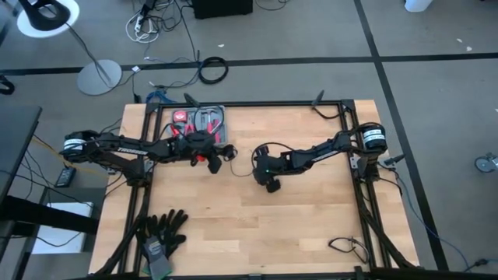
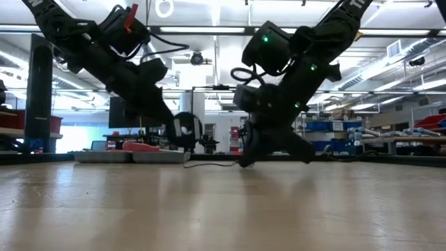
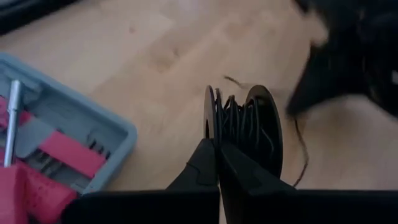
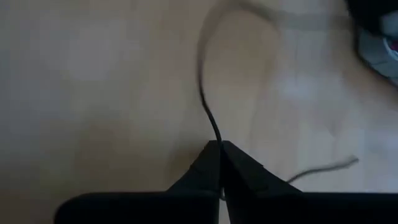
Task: Coil cords
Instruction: Coil the black wire onto the spool
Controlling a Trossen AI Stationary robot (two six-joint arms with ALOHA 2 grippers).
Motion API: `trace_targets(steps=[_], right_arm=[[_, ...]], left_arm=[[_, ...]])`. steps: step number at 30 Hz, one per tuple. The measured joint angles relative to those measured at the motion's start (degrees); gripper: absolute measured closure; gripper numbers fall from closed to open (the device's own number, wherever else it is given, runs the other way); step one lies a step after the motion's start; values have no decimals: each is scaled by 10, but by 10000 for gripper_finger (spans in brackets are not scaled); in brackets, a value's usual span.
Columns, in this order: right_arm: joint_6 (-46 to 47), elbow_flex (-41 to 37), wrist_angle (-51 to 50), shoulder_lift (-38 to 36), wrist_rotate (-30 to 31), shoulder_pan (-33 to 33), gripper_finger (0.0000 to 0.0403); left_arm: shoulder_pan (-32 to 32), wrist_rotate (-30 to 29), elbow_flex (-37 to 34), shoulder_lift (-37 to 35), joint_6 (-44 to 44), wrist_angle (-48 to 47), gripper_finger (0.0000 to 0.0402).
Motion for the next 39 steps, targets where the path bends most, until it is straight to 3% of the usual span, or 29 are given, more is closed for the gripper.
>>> trace_targets(steps=[4,11,17,22,25,31,34,39], right_arm=[[70,0,64,0,-46,-1,399],[103,0,211,-1,-48,-4,401],[127,0,267,-9,40,-17,402],[178,0,234,-28,112,-37,402],[223,0,188,-42,123,-50,402],[353,0,82,-49,61,-72,403],[423,0,81,-39,18,-78,403],[433,1,174,-10,-39,-71,403]], left_arm=[[0,-15,0,0,-9,45,401],[0,-29,0,0,-21,16,401],[0,-7,0,0,-22,-12,401],[0,5,0,0,-23,-14,401],[0,8,0,0,-24,-12,401],[0,9,0,0,-37,40,401],[0,18,0,0,-37,78,401],[0,-6,0,0,-49,101,401]])
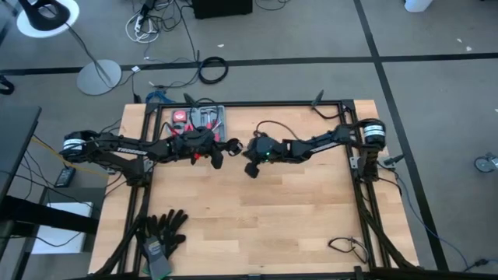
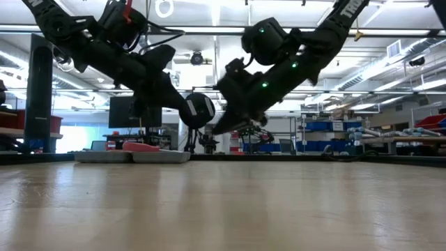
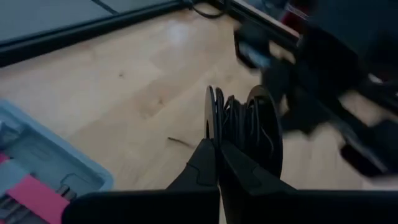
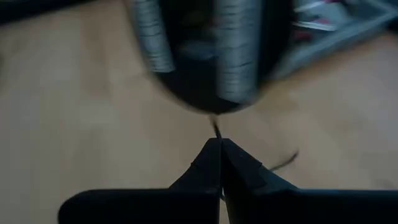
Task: Coil cords
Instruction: Coil the black wire onto the spool
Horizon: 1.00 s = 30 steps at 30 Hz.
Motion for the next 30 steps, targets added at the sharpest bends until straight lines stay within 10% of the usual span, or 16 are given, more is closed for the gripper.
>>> trace_targets(steps=[15,30], right_arm=[[-25,140,110,160,-15,39,382],[-53,143,24,117,10,27,359]], left_arm=[[-1,-69,0,36,-54,-43,401],[-14,-47,2,127,-76,-48,401]])
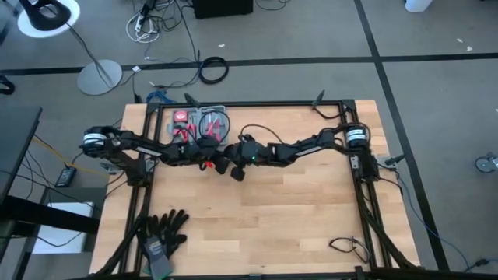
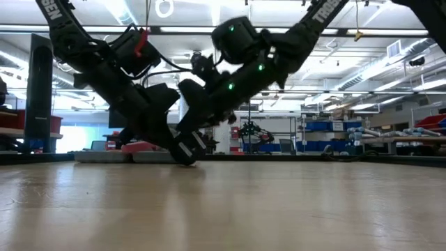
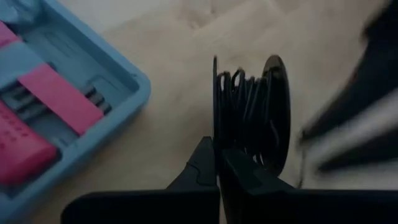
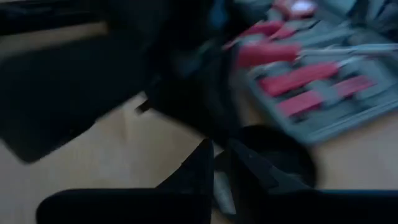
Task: Coil cords
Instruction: Coil the black wire onto the spool
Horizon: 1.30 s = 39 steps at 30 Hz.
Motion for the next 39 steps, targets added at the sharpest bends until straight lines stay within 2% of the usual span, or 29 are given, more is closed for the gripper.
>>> trace_targets(steps=[5,9,14,17,20,25,29,33,35,39], right_arm=[[-36,1,-63,-51,24,-3,367],[-47,1,-147,-80,85,-10,369],[-32,1,-277,-109,117,-17,370],[-9,-3,-374,-130,134,-18,384],[14,-44,-395,-166,137,-18,399],[77,-184,-292,-257,134,-15,397],[86,-303,-84,-303,80,-3,400],[56,-374,122,-282,50,6,395],[41,-382,159,-261,46,8,396],[-12,-359,162,-215,14,8,396]], left_arm=[[-2,13,-1,-1,1,-7,401],[-2,23,-2,0,9,-13,401],[-2,24,-2,0,13,-17,401],[-2,25,-2,0,14,-16,401],[-2,29,-2,0,16,-15,401],[-2,32,-2,0,17,-15,401],[-2,36,-2,0,17,-14,401],[-2,40,-2,0,17,-9,401],[-2,40,-2,0,17,-5,401],[-2,42,-1,0,17,-3,401]])
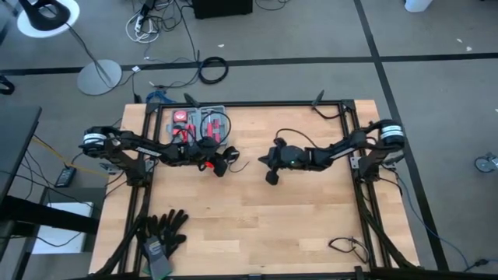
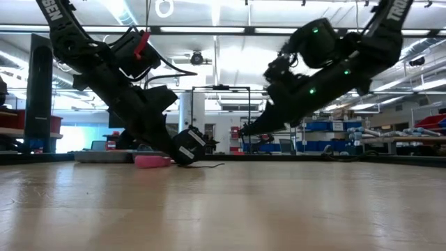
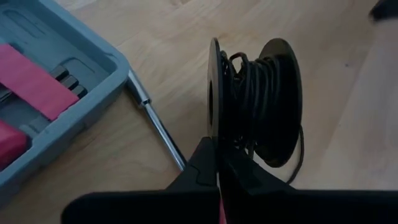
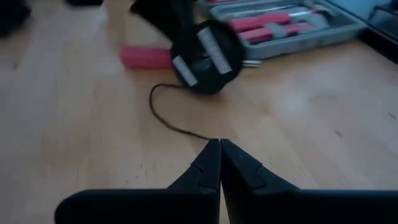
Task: Coil cords
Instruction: Coil the black wire onto the spool
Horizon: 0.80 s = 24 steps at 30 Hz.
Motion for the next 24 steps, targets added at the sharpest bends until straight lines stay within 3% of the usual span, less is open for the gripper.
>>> trace_targets(steps=[5,14,21,24], right_arm=[[-60,61,-35,61,-9,0,382],[-216,192,-199,134,-9,-1,334],[-295,222,-217,143,-10,-13,310],[-313,226,-237,143,-52,-29,310]], left_arm=[[0,0,0,0,-1,1,401],[0,2,1,0,-2,1,401],[0,9,1,0,-1,1,401],[0,10,1,0,-1,2,402]])
